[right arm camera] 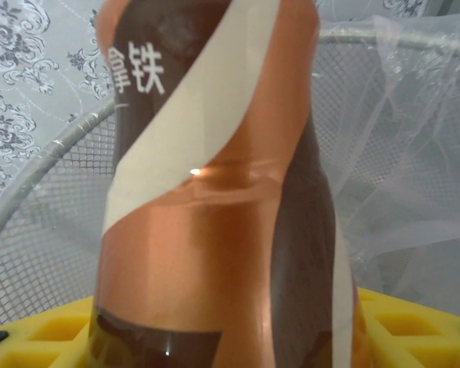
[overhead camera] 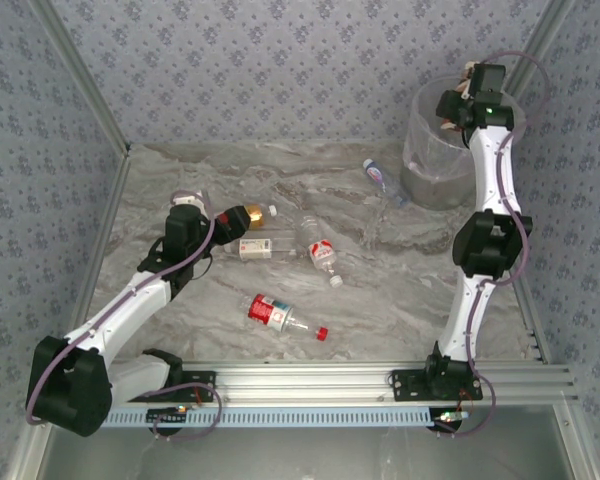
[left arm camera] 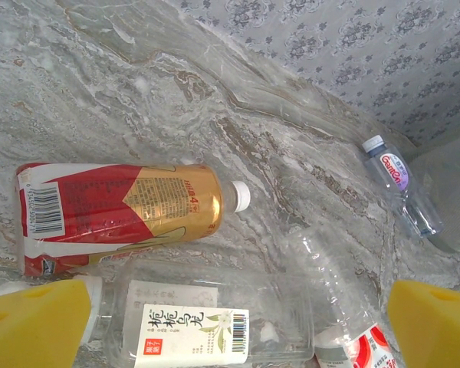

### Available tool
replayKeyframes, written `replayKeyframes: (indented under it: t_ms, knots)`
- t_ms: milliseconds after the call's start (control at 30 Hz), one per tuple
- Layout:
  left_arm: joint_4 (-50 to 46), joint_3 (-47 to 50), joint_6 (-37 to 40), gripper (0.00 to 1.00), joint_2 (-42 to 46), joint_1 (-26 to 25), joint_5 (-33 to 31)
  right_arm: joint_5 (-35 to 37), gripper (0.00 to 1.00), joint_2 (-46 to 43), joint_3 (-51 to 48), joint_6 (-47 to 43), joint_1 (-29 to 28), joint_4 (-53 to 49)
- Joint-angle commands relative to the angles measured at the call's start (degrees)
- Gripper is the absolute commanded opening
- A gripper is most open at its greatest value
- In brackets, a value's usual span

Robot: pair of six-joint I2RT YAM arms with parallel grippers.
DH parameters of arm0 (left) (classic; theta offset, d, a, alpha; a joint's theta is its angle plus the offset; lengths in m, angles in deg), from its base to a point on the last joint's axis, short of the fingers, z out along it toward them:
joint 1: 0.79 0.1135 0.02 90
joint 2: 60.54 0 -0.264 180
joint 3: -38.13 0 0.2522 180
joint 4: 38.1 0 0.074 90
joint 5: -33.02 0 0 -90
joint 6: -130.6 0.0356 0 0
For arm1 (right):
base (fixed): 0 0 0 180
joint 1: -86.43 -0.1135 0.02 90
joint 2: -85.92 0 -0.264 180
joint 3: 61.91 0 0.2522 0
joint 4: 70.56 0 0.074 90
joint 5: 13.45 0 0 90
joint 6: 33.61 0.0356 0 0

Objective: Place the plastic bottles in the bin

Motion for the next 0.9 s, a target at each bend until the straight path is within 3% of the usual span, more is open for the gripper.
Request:
replayKeyframes:
  t_ms: [0, 200, 533, 867]
  knots:
    - [-0.9, 0.6, -0.6, 1.0, 1.6, 0.2, -0.7, -2.6, 0.68, 1.8, 3.8, 2.3, 0.1, -1.4]
    - [-1.0, 1.2, -0.5, 1.0, 2.6, 0.4, -1.1, -4.5, 0.78, 1.7, 4.0, 2.8, 0.0, -1.2]
    - [-1.3, 1.9, -1.2, 0.99, 2.9, 1.0, -1.4, -4.1, 0.8, -0.8, 2.9, 2.2, 0.0, -2.1]
    - [-4.1, 1.8, -5.2, 1.0, 1.4, 3.3, -3.2, -3.5, 0.81, -8.2, -4.5, 1.5, -0.1, 1.1]
